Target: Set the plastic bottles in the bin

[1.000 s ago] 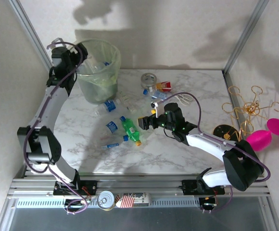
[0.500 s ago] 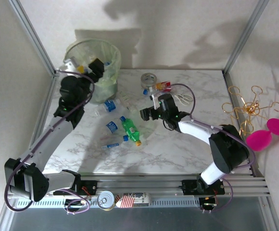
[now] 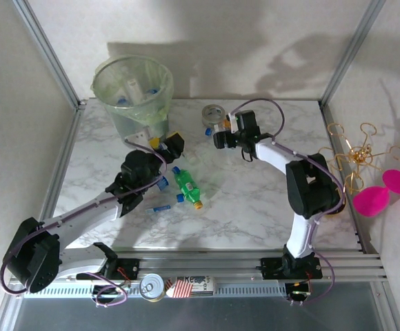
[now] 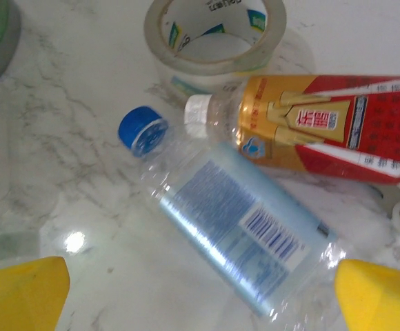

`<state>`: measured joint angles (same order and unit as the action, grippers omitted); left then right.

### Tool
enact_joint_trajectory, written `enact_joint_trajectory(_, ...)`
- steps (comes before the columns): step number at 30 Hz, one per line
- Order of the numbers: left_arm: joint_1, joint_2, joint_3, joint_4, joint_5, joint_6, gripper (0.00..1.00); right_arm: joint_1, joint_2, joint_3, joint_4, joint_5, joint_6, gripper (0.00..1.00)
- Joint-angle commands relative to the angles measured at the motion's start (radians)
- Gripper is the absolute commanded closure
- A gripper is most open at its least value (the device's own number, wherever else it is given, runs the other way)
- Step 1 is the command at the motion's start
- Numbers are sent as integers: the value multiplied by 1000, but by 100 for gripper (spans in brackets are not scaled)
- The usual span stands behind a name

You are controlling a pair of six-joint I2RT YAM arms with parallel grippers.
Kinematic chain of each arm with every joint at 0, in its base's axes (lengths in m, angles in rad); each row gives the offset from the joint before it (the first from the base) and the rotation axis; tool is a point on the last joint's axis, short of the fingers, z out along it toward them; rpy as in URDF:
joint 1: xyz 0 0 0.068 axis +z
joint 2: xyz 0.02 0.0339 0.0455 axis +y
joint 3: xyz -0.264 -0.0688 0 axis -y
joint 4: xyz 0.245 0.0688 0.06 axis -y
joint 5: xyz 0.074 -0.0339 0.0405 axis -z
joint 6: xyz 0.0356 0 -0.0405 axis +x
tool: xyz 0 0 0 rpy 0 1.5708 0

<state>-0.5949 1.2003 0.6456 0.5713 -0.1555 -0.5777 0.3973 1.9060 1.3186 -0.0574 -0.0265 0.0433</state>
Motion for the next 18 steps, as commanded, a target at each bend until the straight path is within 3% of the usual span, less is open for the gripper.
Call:
enact_joint_trajectory(1,-21,1,-49,78,-24,-62,0,-17,61,86,-60,-33,-32,1)
enact_joint_trajectory(11,-28,-10,-130,87,-57,-90,0,-32,235,274,-138,-49,-81,1)
enact_joint_trajectory(18,-28,-13,-132,91,-82,-76,0,-32,246,272,-157,-120,-89,1)
